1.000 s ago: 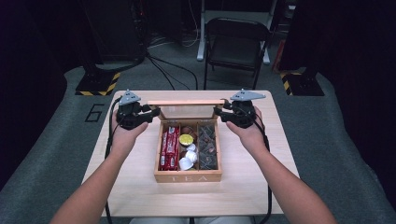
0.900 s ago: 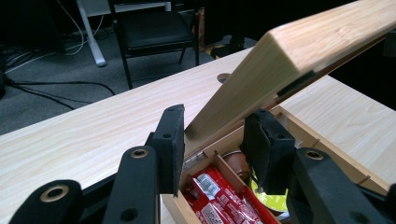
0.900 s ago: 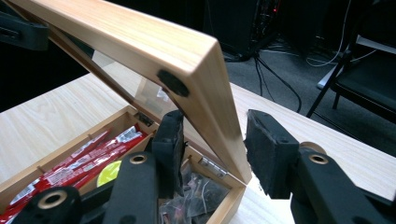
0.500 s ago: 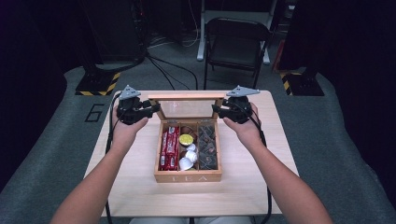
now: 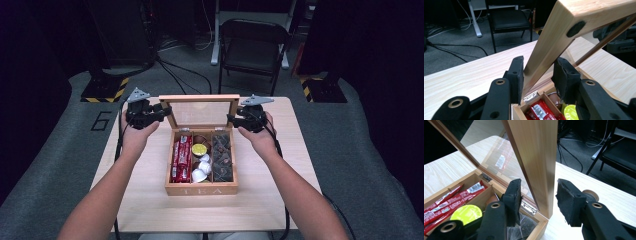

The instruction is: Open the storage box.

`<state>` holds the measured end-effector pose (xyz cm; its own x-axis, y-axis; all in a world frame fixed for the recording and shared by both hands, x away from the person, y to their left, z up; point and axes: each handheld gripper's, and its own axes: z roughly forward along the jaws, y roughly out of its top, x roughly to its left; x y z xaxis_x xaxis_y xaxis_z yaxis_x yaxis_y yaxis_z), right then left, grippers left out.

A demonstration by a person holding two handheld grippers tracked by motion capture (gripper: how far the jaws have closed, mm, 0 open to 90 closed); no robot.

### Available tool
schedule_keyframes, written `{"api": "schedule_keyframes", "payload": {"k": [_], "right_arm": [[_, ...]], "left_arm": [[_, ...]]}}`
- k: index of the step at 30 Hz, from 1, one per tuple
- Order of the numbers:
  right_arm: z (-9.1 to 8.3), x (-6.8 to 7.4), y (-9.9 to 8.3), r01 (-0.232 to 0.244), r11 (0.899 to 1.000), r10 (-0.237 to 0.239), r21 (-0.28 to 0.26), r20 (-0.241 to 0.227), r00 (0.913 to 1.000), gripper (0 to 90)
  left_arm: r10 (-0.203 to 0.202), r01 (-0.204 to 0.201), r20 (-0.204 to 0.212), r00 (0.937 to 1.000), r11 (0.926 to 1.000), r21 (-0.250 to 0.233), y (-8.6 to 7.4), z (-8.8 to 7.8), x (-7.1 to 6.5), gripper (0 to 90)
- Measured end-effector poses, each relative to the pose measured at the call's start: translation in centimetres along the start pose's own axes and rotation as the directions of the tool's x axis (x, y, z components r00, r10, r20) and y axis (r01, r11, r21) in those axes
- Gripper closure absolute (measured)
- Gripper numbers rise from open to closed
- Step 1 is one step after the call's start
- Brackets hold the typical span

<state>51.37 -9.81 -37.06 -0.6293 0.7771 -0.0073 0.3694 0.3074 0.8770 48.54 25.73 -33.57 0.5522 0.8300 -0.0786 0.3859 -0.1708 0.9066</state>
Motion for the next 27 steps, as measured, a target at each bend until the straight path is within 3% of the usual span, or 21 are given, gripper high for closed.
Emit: {"api": "schedule_keyframes", "payload": {"k": [14,22,27], "right_arm": [[2.3,-0.4,-1.2,0.003,0.999,-0.004,0.041,0.008,1.0,56.8],[2.9,-0.7,-1.5,-0.021,0.999,0.021,0.045,0.017,0.9996,58.2],[3.4,-0.8,-1.7,-0.011,0.999,0.011,0.051,0.015,0.9998,58.7]], "left_arm": [[-0.006,0.006,0.003,1.0,1.0,0.004,0.5,0.5,0.5,61.1],[-0.017,0.017,-0.005,0.9998,0.9999,-0.001,0.7,0.8,0.6,61.5],[-0.018,0.018,-0.009,0.9998,0.9998,0.004,0.9,1.0,0.7,61.7]]}}
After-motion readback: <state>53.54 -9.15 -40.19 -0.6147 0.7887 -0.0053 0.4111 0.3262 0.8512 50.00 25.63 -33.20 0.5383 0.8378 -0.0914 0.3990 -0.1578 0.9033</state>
